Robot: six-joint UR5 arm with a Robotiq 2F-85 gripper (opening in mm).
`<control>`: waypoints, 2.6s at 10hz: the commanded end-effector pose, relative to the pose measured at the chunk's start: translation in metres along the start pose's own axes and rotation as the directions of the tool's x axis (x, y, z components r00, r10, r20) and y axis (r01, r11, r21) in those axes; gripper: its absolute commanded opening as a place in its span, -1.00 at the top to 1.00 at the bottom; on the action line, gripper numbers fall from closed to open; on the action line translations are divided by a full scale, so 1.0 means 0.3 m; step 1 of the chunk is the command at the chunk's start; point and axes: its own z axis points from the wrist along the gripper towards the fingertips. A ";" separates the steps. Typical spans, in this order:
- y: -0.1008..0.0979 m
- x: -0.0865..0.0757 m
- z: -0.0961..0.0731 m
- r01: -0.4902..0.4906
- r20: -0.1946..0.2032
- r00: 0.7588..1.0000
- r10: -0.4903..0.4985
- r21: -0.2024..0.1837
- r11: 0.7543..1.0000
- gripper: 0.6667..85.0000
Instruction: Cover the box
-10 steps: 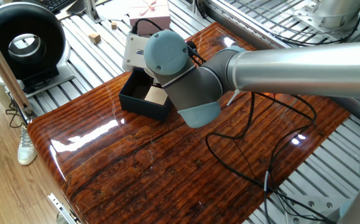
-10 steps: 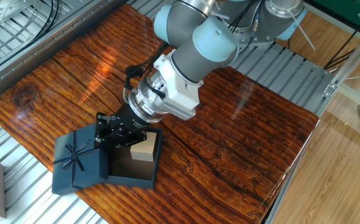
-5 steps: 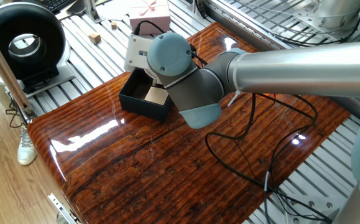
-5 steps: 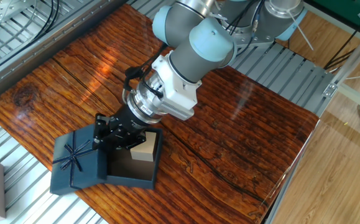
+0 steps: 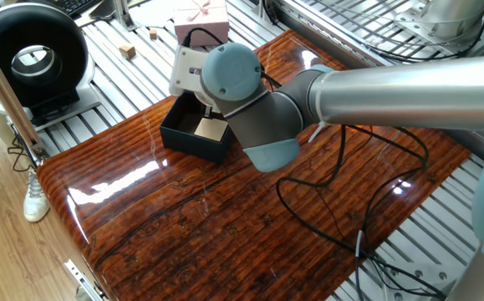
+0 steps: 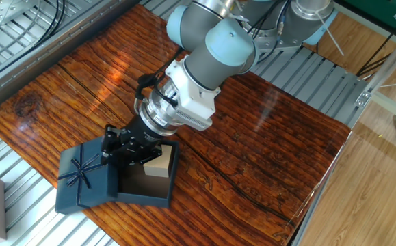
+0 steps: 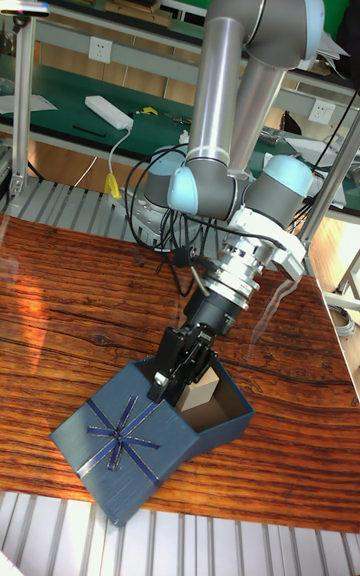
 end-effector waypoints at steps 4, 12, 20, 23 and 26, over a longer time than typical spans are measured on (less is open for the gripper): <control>-0.032 0.020 -0.039 0.020 -0.058 0.998 -0.020 0.004 1.000 0.43; -0.051 0.000 -0.075 0.035 -0.070 0.997 -0.038 -0.051 0.998 -0.11; -0.028 0.002 -0.015 0.019 -0.025 0.999 -0.021 -0.080 0.997 -0.37; -0.025 0.014 0.009 0.019 -0.006 1.000 -0.019 -0.087 0.996 -0.37; -0.027 0.030 0.026 0.026 0.007 1.000 -0.025 -0.083 0.996 -0.37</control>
